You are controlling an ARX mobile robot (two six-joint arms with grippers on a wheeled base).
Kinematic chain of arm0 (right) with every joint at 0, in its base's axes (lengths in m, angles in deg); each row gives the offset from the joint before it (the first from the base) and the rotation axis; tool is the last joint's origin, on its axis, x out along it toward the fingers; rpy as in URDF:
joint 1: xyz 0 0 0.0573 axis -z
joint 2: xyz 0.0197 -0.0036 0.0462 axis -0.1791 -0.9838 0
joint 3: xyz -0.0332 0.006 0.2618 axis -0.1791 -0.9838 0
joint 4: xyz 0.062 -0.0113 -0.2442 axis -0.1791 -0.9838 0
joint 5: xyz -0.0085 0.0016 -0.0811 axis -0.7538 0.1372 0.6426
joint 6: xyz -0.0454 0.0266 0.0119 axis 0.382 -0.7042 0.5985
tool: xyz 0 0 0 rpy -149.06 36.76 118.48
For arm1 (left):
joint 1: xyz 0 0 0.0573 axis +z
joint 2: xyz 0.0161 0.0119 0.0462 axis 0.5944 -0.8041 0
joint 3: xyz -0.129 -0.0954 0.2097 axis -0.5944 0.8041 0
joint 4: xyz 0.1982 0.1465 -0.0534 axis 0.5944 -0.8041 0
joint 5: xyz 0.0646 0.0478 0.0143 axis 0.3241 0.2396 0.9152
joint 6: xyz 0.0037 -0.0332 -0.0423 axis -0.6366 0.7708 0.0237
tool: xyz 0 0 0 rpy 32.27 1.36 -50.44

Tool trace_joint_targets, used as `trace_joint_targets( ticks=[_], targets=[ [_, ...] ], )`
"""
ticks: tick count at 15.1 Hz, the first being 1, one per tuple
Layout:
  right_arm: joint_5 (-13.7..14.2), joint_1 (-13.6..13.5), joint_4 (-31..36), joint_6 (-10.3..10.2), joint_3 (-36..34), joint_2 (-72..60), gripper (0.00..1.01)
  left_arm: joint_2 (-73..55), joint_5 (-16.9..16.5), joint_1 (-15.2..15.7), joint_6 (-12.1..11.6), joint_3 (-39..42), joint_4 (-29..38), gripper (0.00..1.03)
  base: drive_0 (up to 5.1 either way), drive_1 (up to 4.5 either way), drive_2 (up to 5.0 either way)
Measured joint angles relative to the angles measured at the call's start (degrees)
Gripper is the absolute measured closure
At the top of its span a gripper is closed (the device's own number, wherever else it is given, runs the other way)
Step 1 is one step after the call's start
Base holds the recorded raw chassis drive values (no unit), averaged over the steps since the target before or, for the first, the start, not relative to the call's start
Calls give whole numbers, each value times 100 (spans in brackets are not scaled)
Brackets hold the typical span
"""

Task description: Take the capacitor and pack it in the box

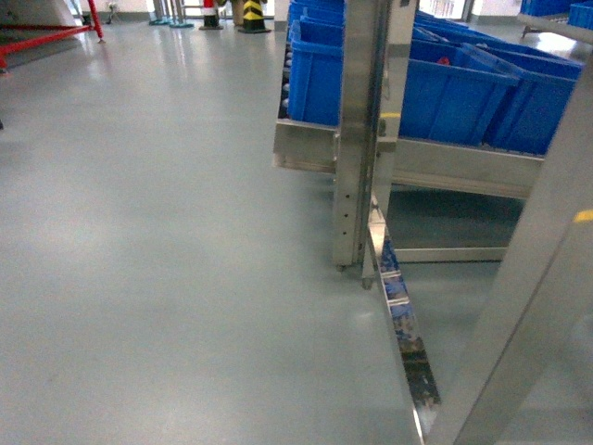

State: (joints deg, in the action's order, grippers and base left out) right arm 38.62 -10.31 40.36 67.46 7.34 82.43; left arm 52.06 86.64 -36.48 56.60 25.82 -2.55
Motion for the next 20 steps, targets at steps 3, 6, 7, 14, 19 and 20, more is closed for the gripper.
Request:
trace_joint_targets(
  ticks=[3,6,7,14,19,20],
  targets=[
    [-2,0,20,0,0,0,3,0,11,0,0,0,0,60,-505,241,241],
    [2,0,2,0,0,0,3,0,0,0,0,0,9,60,-494,251,251],
    [0,0,7,0,0,0,3,0,2,0,0,0,-2,60,-489,257,257],
    [2,0,11,0,0,-2,3,0,0,0,0,0,2,60,-501,244,244],
    [2,0,-7,0,0,-2,3,0,11,0,0,0,-2,60,-501,244,244],
    [2,0,15,0,0,0,3,0,2,0,0,0,-9,60,-503,242,242]
  ],
)
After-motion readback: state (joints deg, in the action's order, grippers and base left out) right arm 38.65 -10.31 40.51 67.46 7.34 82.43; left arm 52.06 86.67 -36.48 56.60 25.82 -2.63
